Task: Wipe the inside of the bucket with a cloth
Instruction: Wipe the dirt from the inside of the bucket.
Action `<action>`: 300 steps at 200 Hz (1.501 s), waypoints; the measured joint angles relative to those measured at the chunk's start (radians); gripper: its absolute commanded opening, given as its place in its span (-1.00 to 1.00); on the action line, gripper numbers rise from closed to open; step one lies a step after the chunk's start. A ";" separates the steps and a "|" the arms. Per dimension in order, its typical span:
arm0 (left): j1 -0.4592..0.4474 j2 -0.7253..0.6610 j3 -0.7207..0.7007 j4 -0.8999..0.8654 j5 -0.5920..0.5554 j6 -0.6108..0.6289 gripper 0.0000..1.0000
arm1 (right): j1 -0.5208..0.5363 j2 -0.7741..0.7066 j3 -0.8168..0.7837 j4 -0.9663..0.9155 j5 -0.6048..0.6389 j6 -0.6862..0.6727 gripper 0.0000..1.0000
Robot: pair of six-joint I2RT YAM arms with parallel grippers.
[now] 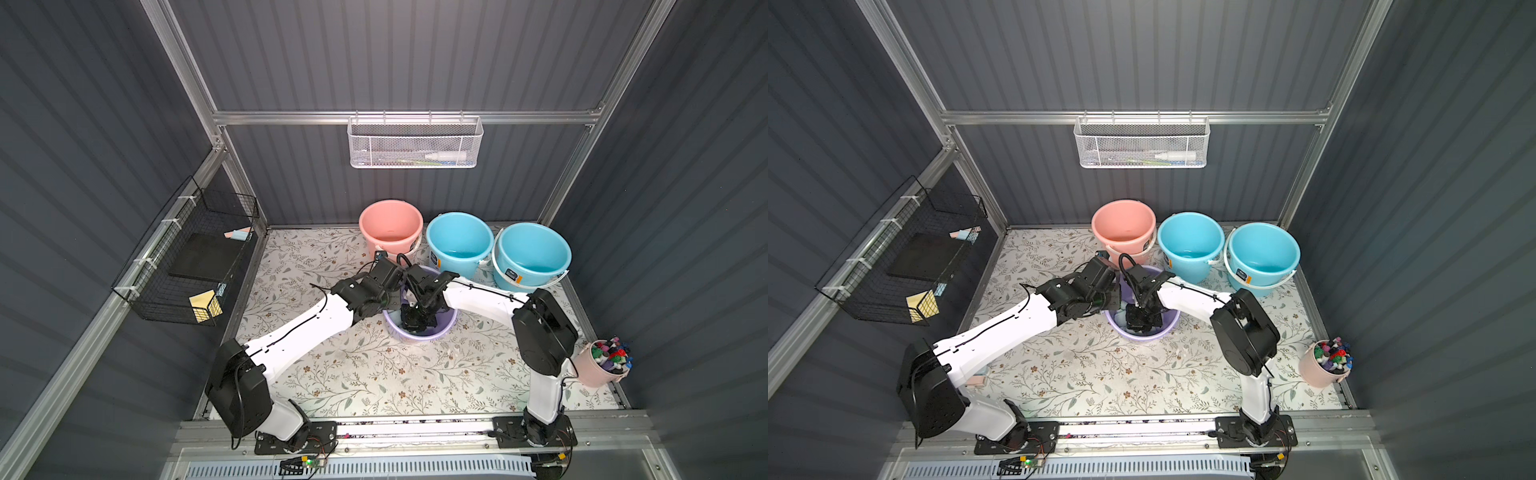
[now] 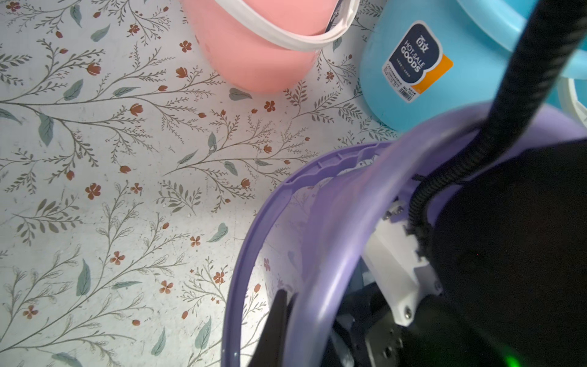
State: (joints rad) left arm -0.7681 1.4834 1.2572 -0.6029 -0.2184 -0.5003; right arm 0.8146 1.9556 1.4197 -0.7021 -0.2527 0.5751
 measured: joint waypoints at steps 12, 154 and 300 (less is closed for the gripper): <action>0.001 0.000 -0.002 0.000 -0.007 -0.001 -1.00 | 0.016 0.023 0.024 -0.014 0.055 0.000 -1.00; -0.012 -0.033 -0.005 0.026 0.014 -0.003 -1.00 | -0.006 -0.236 0.011 -0.112 -0.015 0.042 -1.00; 0.003 -0.035 -0.005 0.025 0.016 -0.003 -1.00 | -0.038 -0.332 -0.216 0.439 -0.249 0.462 -1.00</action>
State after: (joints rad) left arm -0.7647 1.4479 1.2518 -0.5777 -0.2028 -0.5034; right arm 0.7769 1.6241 1.2034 -0.2626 -0.5014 1.0370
